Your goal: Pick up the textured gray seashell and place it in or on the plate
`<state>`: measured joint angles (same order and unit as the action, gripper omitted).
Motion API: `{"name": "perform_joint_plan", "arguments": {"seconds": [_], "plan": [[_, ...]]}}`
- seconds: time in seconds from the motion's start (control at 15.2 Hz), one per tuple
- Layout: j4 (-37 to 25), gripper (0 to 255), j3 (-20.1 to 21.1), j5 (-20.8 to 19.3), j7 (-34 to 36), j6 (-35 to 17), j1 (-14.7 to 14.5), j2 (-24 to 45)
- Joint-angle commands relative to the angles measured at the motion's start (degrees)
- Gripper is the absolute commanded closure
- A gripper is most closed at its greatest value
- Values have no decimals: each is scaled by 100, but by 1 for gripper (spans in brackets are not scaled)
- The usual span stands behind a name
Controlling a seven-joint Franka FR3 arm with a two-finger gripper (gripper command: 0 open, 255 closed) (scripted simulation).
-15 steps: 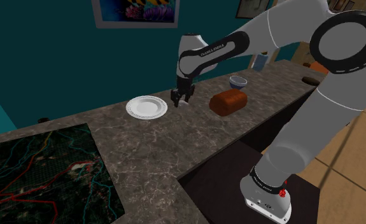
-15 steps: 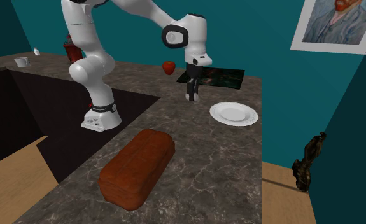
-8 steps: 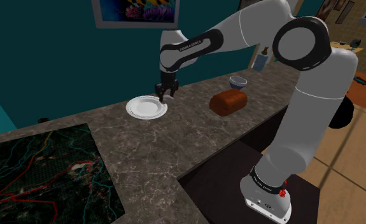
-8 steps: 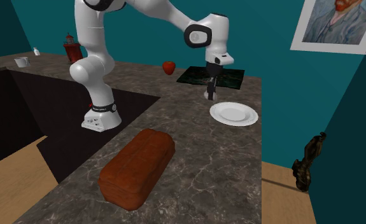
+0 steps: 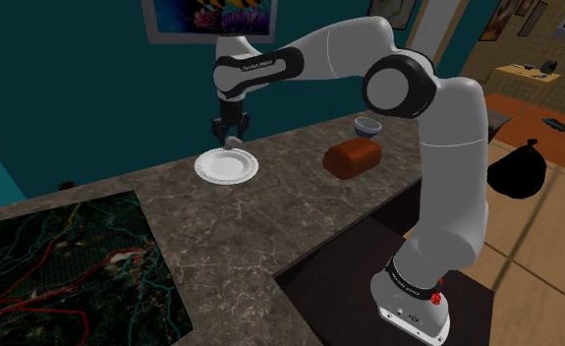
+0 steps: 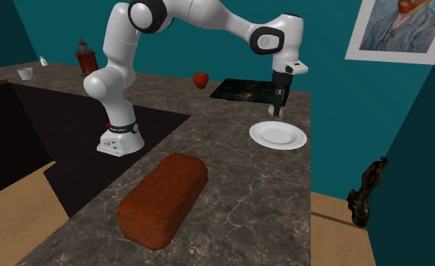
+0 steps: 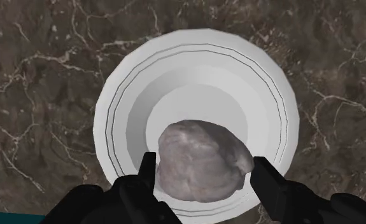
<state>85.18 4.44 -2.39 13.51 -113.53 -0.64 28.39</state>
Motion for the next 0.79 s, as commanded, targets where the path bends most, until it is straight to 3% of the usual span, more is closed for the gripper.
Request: {"name": "perform_joint_plan", "arguments": {"seconds": [0.0,0.73], "plan": [[-637,255,0,-25,41,233,-54,408],[-217,255,-17,-50,59,-460,-56,681]]}}
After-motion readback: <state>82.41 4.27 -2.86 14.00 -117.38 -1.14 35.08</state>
